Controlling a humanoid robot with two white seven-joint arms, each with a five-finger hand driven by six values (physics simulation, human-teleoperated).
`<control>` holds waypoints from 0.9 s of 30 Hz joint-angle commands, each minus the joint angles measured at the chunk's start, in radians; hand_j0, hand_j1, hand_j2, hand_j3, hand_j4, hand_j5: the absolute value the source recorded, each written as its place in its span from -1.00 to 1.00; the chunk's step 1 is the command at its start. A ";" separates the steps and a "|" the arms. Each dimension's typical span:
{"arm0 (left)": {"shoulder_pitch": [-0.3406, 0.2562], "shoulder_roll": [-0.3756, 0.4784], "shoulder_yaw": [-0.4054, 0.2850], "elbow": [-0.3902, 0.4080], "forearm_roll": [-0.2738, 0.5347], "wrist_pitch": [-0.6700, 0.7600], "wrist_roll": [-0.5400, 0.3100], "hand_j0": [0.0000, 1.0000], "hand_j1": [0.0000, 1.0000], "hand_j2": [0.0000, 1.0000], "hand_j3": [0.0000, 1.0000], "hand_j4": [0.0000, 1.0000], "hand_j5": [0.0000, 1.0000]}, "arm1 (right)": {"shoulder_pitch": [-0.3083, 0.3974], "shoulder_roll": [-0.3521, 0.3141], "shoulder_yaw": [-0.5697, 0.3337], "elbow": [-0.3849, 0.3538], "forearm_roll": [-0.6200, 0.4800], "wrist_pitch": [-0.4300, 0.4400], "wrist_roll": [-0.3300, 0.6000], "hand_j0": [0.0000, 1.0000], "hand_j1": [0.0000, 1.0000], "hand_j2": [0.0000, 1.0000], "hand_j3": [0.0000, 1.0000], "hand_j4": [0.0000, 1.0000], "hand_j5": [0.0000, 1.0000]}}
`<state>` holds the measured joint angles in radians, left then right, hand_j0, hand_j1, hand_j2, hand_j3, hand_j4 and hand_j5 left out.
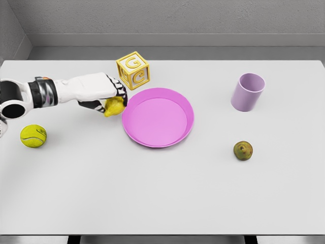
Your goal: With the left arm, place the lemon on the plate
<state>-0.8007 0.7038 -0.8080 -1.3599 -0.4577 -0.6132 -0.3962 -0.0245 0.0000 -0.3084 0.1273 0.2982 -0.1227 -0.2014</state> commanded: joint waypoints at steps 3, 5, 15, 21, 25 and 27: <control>0.000 -0.023 -0.007 -0.062 0.024 0.002 0.000 0.01 0.01 0.01 0.01 0.01 0.01 | 0.000 0.000 0.000 0.000 -0.001 0.000 0.000 1.00 1.00 1.00 1.00 1.00 1.00; 0.002 -0.058 -0.011 -0.062 0.022 0.002 -0.010 0.01 0.01 0.01 0.01 0.01 0.01 | 0.000 0.000 0.000 0.000 -0.001 0.000 0.000 1.00 1.00 1.00 1.00 1.00 1.00; 0.002 -0.158 -0.010 -0.061 0.017 0.002 -0.035 1.00 1.00 1.00 1.00 1.00 1.00 | 0.000 0.000 0.000 0.000 -0.001 0.000 -0.001 1.00 1.00 1.00 1.00 1.00 1.00; 0.017 0.106 0.067 -0.054 0.095 0.002 -0.026 1.00 1.00 1.00 1.00 1.00 1.00 | 0.000 0.000 0.000 0.000 -0.001 0.000 -0.001 1.00 1.00 1.00 1.00 1.00 1.00; 0.040 0.261 0.087 -0.044 0.215 0.002 -0.026 1.00 1.00 1.00 1.00 1.00 1.00 | 0.000 0.000 0.000 0.000 -0.001 0.000 -0.001 1.00 1.00 1.00 1.00 1.00 1.00; 0.046 0.269 0.087 -0.031 0.234 0.002 -0.026 1.00 1.00 1.00 1.00 1.00 1.00 | 0.000 0.000 0.000 0.000 -0.001 0.000 0.000 1.00 1.00 1.00 1.00 1.00 1.00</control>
<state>-0.7501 0.9257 -0.7282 -1.3992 -0.2667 -0.6130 -0.4231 -0.0245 0.0000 -0.3084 0.1273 0.2982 -0.1227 -0.2015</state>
